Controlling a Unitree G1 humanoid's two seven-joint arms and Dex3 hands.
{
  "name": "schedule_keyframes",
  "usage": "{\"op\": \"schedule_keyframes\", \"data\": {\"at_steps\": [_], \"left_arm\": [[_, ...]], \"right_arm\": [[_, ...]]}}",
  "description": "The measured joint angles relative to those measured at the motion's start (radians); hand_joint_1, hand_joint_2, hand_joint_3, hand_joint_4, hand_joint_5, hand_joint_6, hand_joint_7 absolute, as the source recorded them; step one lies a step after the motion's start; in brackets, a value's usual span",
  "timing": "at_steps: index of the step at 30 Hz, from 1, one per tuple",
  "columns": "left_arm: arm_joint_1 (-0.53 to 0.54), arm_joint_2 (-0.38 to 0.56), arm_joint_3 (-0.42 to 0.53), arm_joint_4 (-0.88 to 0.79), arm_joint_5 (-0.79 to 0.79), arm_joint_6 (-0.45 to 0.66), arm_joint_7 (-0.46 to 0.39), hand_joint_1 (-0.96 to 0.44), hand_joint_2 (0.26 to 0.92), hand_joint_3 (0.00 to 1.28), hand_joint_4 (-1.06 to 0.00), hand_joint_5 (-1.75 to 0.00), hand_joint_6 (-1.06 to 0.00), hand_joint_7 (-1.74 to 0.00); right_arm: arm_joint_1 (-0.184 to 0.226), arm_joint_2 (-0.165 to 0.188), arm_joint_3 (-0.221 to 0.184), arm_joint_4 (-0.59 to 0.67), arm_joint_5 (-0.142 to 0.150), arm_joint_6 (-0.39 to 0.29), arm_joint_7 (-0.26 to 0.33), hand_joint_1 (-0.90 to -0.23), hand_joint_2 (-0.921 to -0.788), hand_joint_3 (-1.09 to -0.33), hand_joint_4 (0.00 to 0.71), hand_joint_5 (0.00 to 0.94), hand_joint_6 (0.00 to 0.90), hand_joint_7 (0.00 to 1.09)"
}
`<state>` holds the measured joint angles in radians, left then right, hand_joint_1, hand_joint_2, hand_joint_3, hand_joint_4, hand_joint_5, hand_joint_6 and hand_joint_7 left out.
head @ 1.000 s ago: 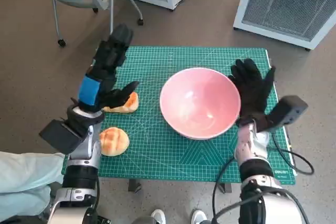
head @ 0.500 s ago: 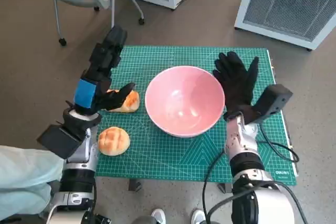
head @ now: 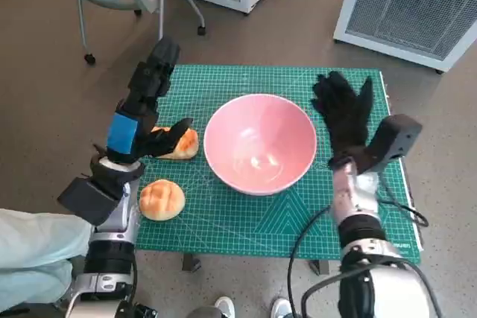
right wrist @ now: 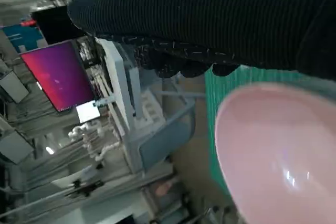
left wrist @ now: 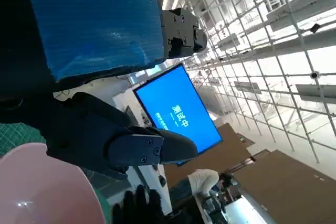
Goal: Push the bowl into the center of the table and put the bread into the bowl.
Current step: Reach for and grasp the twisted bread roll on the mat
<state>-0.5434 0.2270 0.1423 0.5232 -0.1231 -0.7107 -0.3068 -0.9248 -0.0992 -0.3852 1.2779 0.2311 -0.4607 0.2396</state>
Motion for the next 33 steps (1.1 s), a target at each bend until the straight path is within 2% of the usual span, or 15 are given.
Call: {"op": "schedule_keyframes", "data": {"at_steps": [4,8,13,16,22,27,33], "left_arm": [[-0.001,-0.001,-0.005,0.015,0.0,0.0,0.001,-0.7,0.921,0.37,-0.15,0.0,-0.15,-0.13],[-0.006,-0.001,-0.008,0.024,0.0,0.0,0.001,-0.7,0.921,0.37,-0.15,0.0,-0.15,-0.13],[-0.028,0.0,-0.009,0.037,0.0,0.003,0.001,-0.7,0.921,0.37,-0.15,0.0,-0.15,-0.12],[-0.044,0.004,-0.008,0.043,-0.002,0.005,-0.001,-0.69,0.921,0.37,-0.15,0.0,-0.16,-0.12],[-0.067,0.016,-0.005,0.048,-0.011,0.012,-0.015,-0.68,0.921,0.34,-0.15,0.0,-0.16,-0.11],[-0.083,0.032,-0.004,0.055,-0.036,0.03,-0.049,-0.68,0.921,0.32,-0.16,0.0,-0.17,-0.1],[-0.109,0.074,-0.006,0.064,-0.041,0.05,-0.095,-0.68,0.921,0.28,-0.16,0.0,-0.17,-0.09]], "right_arm": [[0.007,-0.029,0.004,-0.038,-0.002,-0.043,0.017,-0.554,-0.921,-0.768,0.025,0.0,0.075,0.31],[0.025,-0.042,0.018,-0.114,-0.002,-0.115,0.039,-0.565,-0.921,-0.752,0.01,0.0,0.07,0.31],[0.082,-0.04,0.045,-0.266,0.008,-0.211,0.109,-0.598,-0.921,-0.727,0.01,0.004,0.06,0.32],[0.136,-0.034,0.071,-0.388,0.024,-0.241,0.157,-0.617,-0.921,-0.717,0.013,0.005,0.057,0.33],[0.251,-0.031,0.133,-0.642,0.04,-0.255,0.206,-0.646,-0.921,-0.699,0.049,0.011,0.008,0.44],[0.346,-0.049,0.188,-0.854,0.046,-0.242,0.245,-0.66,-0.921,-0.684,0.078,0.019,0.0,0.49],[0.415,-0.081,0.22,-1.011,0.049,-0.196,0.256,-0.68,-0.921,-0.681,0.099,0.023,-0.001,0.55]]}}
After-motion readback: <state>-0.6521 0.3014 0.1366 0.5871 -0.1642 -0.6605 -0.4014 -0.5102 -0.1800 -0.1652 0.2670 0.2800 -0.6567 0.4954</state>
